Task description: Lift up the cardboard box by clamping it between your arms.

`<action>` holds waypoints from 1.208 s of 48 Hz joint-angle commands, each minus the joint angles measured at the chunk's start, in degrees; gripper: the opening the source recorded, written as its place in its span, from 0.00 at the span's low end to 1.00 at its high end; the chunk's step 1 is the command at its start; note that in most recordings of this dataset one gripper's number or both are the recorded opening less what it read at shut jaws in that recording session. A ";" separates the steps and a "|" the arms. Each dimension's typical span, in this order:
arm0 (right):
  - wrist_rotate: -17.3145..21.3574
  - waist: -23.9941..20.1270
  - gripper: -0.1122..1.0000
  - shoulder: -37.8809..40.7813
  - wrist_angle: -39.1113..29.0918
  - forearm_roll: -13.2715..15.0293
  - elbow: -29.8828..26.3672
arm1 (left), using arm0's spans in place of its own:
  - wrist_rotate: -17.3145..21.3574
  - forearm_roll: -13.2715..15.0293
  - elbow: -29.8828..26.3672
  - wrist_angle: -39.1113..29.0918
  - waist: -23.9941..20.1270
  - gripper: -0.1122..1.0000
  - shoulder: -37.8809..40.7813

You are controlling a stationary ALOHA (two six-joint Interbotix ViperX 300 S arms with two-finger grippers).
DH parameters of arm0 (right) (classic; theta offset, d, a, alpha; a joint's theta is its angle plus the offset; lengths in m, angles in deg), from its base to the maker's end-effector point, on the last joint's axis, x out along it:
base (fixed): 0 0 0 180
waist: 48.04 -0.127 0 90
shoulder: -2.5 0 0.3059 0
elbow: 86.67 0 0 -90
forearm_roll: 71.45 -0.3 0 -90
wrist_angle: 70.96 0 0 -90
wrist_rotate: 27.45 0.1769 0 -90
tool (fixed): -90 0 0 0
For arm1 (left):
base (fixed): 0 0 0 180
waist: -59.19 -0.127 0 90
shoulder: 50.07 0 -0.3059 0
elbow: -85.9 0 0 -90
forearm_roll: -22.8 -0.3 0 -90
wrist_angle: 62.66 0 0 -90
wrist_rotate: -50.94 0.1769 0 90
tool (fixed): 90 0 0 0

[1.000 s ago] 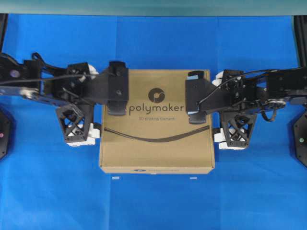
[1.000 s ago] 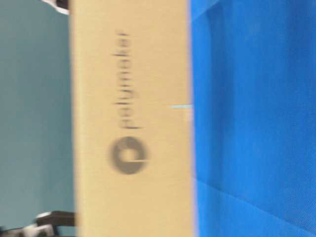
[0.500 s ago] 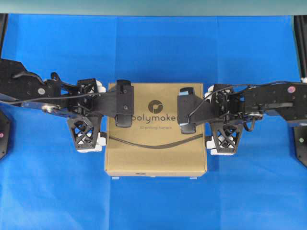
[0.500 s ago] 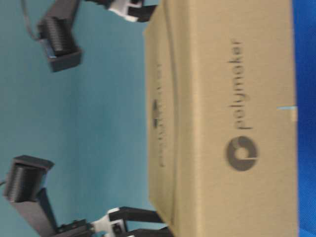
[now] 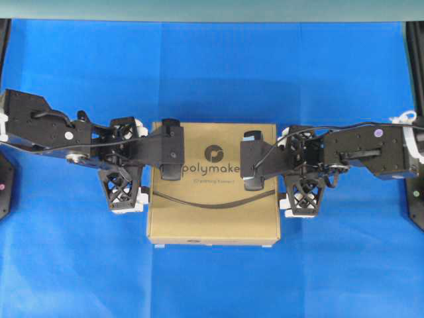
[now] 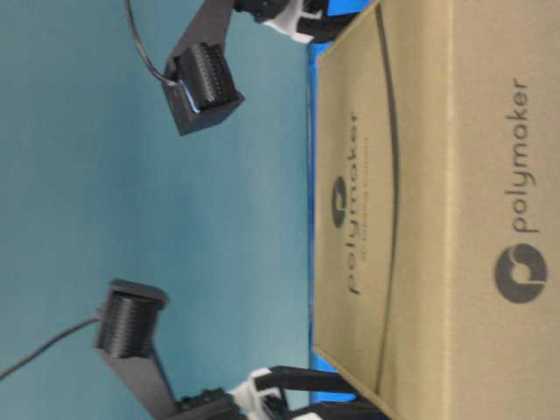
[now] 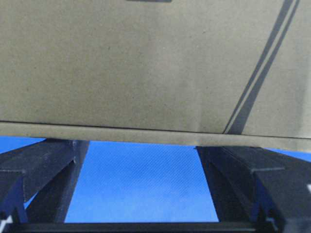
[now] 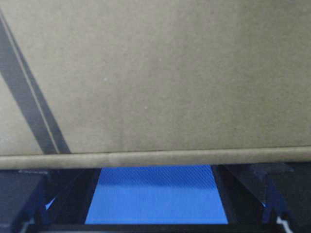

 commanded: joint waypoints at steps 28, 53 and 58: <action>2.02 0.44 0.99 0.44 6.42 -0.62 2.55 | -2.81 0.35 2.11 8.09 -0.97 0.86 1.41; 1.76 0.88 0.99 -3.08 11.87 -1.32 5.71 | -3.08 0.35 3.87 8.00 -0.97 0.86 -0.44; 1.49 1.23 0.99 -3.78 12.66 -1.32 6.06 | -3.16 0.35 4.57 8.00 -0.97 0.86 -1.41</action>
